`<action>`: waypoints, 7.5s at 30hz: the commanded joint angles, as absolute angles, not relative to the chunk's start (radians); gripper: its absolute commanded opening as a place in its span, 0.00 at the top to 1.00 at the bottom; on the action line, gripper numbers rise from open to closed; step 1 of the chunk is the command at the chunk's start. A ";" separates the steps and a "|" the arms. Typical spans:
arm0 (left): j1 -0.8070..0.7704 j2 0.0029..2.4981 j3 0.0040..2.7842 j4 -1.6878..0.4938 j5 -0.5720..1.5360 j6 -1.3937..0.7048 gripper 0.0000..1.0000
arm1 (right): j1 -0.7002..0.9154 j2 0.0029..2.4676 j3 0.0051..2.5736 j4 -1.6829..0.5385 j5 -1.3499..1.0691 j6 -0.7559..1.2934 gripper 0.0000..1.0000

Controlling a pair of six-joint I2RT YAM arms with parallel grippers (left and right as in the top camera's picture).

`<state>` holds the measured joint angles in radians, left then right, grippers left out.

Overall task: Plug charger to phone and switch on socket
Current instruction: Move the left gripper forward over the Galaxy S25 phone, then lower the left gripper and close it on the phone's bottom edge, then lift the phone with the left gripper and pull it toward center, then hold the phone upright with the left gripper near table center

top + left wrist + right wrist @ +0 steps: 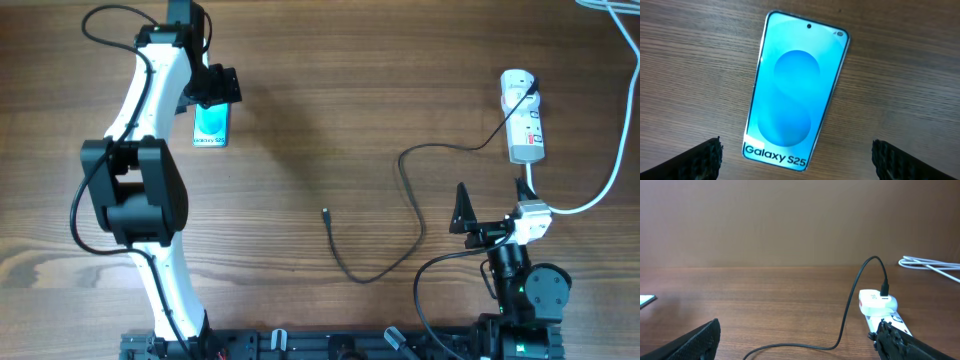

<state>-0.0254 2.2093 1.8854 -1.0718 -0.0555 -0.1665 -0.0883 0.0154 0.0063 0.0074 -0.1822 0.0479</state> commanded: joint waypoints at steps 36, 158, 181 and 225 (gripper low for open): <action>-0.015 2.273 1.641 -0.828 -0.096 -0.109 0.00 | -0.084 0.007 0.005 0.013 -0.177 0.055 0.00; -0.355 2.248 1.472 -0.982 0.025 -0.395 0.00 | -0.084 0.007 0.005 0.013 -0.177 0.055 0.00; -0.274 1.892 1.472 -1.036 0.044 -0.428 0.00 | -0.084 0.007 0.005 0.013 -0.177 0.055 0.00; -0.351 1.899 1.169 -0.688 0.035 -0.428 0.00 | -0.084 0.007 0.005 0.013 -0.177 0.055 0.00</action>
